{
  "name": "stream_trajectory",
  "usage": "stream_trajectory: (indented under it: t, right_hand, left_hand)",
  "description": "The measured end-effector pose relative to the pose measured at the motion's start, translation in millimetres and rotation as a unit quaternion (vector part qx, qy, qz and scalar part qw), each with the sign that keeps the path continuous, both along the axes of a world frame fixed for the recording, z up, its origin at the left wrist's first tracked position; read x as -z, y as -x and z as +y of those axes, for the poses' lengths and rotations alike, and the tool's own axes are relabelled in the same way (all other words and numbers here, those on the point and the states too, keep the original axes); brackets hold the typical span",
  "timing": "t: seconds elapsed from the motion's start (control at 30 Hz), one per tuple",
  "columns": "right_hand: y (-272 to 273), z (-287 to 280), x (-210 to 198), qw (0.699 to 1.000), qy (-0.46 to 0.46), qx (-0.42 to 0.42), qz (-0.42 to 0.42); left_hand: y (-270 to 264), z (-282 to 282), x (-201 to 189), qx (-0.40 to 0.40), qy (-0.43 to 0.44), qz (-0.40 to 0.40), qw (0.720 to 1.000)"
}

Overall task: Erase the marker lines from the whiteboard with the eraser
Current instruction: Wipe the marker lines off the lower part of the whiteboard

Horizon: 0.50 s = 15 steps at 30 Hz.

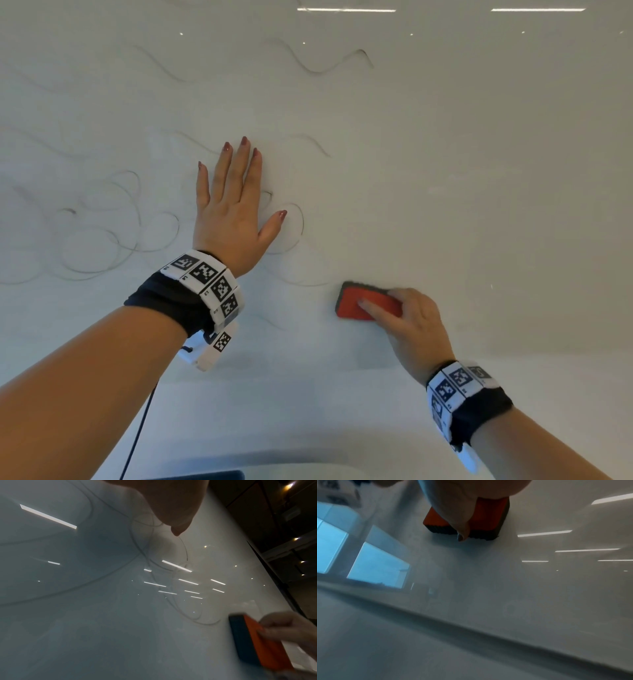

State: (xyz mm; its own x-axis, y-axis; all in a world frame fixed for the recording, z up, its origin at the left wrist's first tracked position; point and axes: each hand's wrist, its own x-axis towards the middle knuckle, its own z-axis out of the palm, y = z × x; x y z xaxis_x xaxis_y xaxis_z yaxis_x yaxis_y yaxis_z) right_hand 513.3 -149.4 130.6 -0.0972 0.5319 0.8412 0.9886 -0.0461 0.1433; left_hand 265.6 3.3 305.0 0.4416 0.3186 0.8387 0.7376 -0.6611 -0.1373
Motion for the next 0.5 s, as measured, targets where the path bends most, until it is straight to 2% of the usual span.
stream_trajectory:
  t: [0.13,0.27,0.33,0.5]
  right_hand:
    - [-8,-6,-40,0.994,-0.087,0.018,0.070]
    - [-1,-5,-42,0.983,-0.119,0.049,0.134]
    - [4,-2,-34,0.983,-0.119,0.051,0.133]
    - [6,-1,-9,0.993,-0.099,0.029,0.063]
  left_hand:
    - [-1,1,1,0.005,-0.004,-0.009,1.000]
    - [-2,3,3,0.014,-0.010,-0.024,1.000]
    - [-4,3,3,0.020,-0.012,-0.033,0.999]
    - [-9,3,5,0.026,-0.010,-0.055,0.998]
